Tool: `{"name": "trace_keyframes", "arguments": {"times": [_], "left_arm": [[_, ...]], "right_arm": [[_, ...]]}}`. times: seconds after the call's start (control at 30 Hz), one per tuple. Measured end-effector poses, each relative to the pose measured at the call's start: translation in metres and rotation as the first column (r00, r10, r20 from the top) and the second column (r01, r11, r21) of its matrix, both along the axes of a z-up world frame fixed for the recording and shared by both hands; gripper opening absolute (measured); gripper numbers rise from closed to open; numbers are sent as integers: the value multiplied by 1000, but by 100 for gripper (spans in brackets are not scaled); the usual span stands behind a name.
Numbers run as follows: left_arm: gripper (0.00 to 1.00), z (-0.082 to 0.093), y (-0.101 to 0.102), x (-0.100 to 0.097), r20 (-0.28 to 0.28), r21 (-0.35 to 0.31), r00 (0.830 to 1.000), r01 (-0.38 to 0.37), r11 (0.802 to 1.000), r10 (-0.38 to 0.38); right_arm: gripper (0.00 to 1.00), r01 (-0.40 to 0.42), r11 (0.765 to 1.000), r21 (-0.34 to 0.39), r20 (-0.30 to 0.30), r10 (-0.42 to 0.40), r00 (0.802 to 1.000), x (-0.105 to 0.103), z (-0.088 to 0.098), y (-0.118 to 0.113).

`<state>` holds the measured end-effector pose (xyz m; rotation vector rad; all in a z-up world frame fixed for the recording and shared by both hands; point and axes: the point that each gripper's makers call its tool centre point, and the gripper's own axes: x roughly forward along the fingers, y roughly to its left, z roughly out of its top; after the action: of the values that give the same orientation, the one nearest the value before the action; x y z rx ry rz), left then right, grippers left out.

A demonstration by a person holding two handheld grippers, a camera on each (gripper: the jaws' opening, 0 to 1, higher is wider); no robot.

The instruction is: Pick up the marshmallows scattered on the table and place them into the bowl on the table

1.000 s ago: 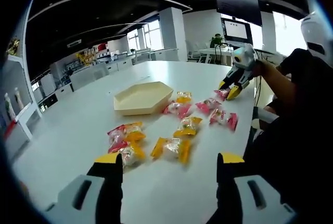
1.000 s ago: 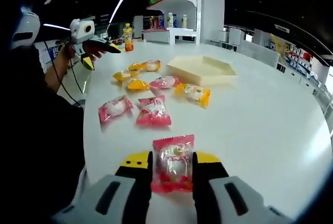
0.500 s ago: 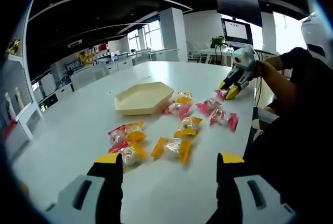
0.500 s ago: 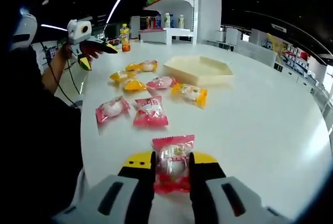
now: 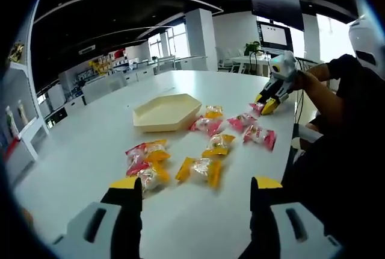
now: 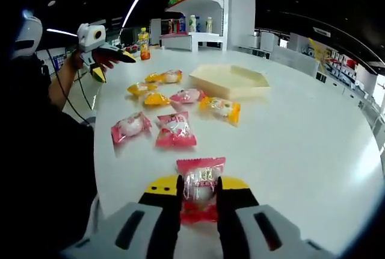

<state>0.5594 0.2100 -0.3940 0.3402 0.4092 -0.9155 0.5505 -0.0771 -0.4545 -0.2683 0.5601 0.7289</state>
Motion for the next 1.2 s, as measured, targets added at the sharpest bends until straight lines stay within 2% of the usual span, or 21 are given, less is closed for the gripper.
{"name": "trace_keyframes", "arguments": {"times": [0.13,0.3,0.73,1.2], "left_arm": [[72,0,0,0,1,2,1000,2,1000,-2],[72,0,1,-1,1,2,1000,1,1000,-1],[71,-2,2,-1,-1,0,1000,-4,1000,4],[71,-2,5,1,-1,-6,1000,-7,1000,7]], "right_arm": [[22,-10,1000,22,3,9,1000,-1,3,0],[22,15,999,38,27,-16,1000,4,13,-6],[22,33,999,43,34,-35,999,7,17,-8],[22,20,999,48,76,-24,997,19,35,5]]}}
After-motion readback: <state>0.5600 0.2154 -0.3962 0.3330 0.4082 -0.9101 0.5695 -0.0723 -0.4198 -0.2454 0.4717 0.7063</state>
